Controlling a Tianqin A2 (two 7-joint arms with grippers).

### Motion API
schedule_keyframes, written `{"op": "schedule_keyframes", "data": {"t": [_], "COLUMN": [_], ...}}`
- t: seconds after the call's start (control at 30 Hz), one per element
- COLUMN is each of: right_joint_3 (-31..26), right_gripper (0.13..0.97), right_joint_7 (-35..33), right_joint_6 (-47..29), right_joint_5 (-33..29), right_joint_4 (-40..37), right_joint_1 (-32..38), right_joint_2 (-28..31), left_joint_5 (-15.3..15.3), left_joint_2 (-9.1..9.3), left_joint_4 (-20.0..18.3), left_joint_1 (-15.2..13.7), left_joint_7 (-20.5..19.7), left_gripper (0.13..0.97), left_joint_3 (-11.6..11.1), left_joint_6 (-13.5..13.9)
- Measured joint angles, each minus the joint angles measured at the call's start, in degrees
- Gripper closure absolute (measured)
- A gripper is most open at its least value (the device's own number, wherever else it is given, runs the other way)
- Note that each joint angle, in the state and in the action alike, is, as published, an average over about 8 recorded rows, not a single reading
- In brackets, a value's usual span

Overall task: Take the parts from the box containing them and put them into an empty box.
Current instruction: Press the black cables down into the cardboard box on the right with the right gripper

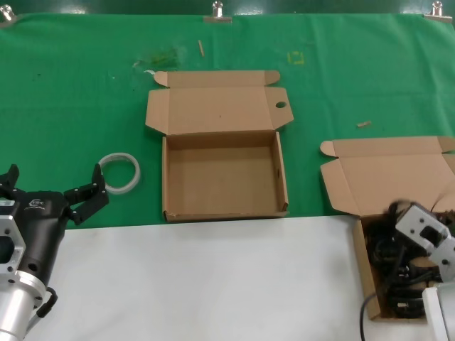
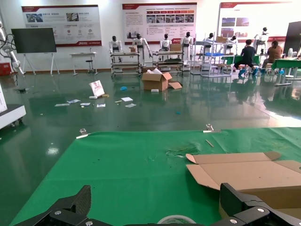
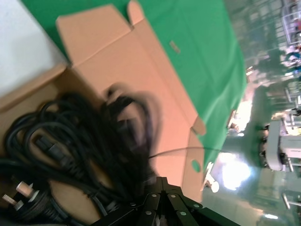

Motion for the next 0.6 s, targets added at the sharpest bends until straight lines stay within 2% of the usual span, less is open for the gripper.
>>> {"op": "schedule_keyframes", "data": {"t": [0.33,0.6], "right_joint_3": [-3.21,-4.36], "right_gripper": [0.956,0.956], "right_joint_7": [2.4,4.64], "right_joint_6": [4.21,4.47], "right_joint_5": [0.0,0.0], "right_joint_4": [7.47,8.07], "right_joint_1": [-0.19,-1.22], "right_joint_2": [0.0,0.0], "left_joint_5": [0.0,0.0], "left_joint_2": [0.0,0.0], "left_joint_4": [0.0,0.0], "left_joint_1": [0.0,0.0], "left_joint_7": [0.0,0.0], "left_gripper": [0.132,0.132], "left_joint_3": [0.0,0.0], "left_joint_6": [0.0,0.0]}}
